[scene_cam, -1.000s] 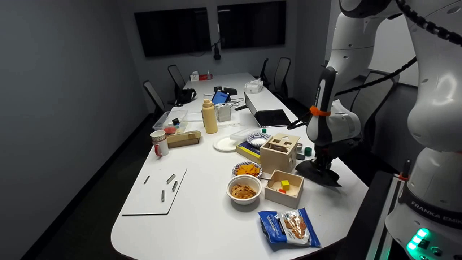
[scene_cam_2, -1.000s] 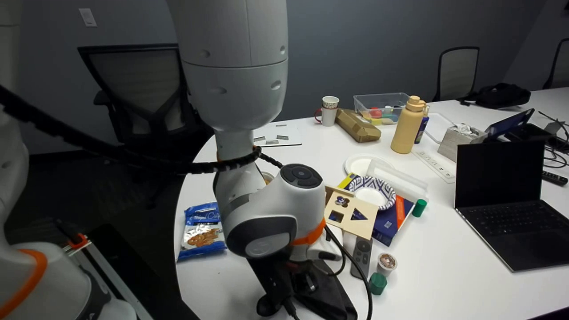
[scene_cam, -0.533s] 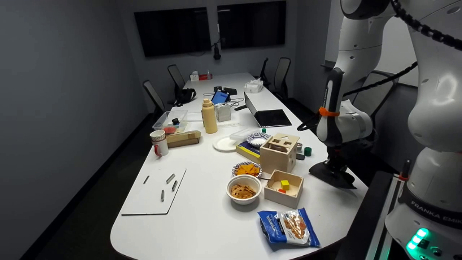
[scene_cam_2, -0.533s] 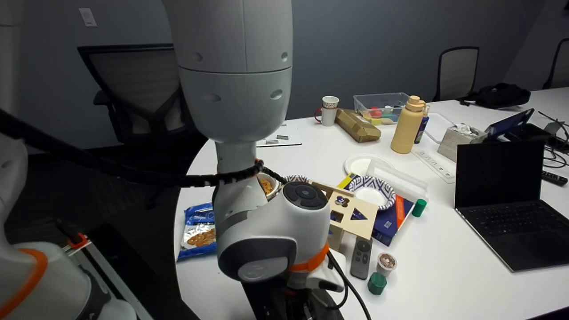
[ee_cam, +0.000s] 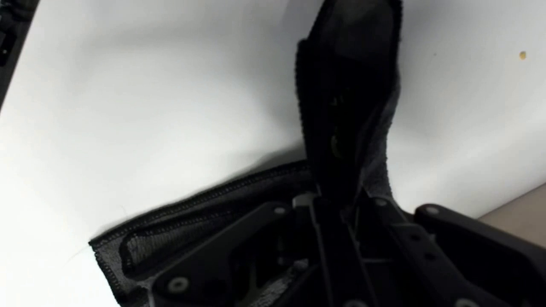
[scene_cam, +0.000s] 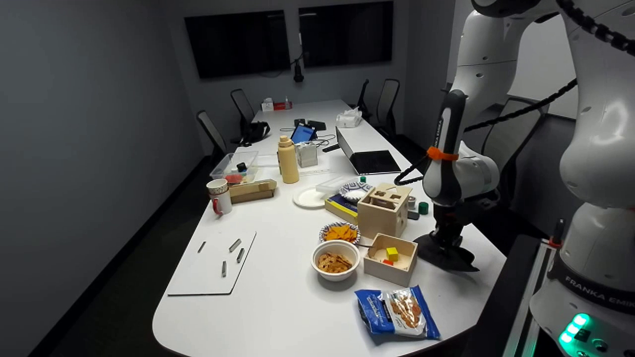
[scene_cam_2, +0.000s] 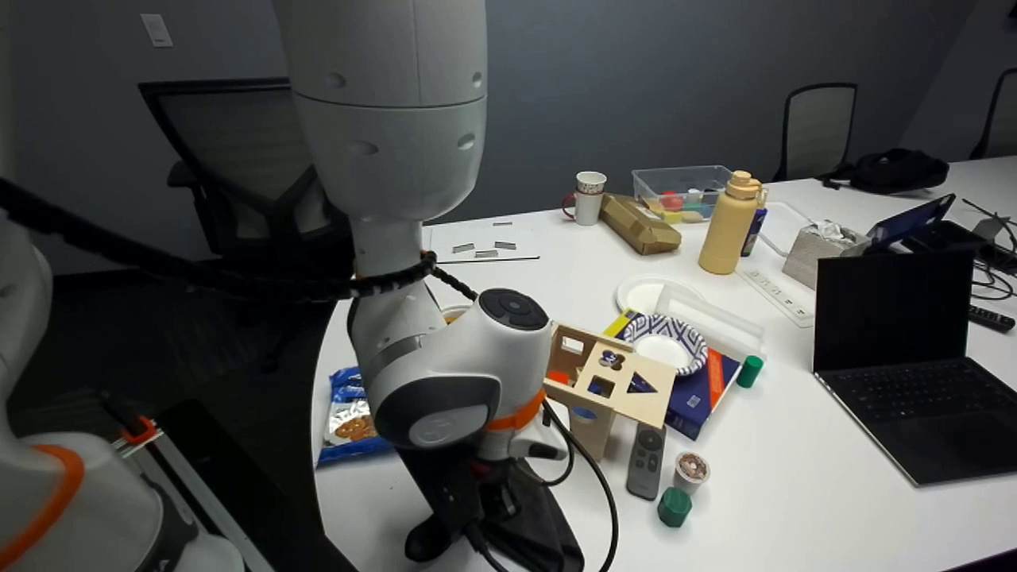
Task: Clean the table with the white cloth
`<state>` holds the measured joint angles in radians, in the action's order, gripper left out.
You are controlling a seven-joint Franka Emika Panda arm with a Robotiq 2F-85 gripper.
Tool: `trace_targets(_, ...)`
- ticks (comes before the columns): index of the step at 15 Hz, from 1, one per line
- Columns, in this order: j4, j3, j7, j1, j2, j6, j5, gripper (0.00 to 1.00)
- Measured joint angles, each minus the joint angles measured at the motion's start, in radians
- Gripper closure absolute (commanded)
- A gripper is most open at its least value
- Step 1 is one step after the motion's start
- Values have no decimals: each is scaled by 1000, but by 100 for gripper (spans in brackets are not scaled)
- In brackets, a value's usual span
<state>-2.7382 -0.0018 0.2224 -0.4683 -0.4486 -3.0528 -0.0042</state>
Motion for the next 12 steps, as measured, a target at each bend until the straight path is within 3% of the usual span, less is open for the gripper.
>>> trace_targets(3, 8, 12, 0, 0, 7, -41, 0, 97)
trace_targets(6, 29, -20, 0, 11, 7, -68, -2, 97)
trace_targets(12, 47, -202, 0, 92, -21, -80, -10, 97)
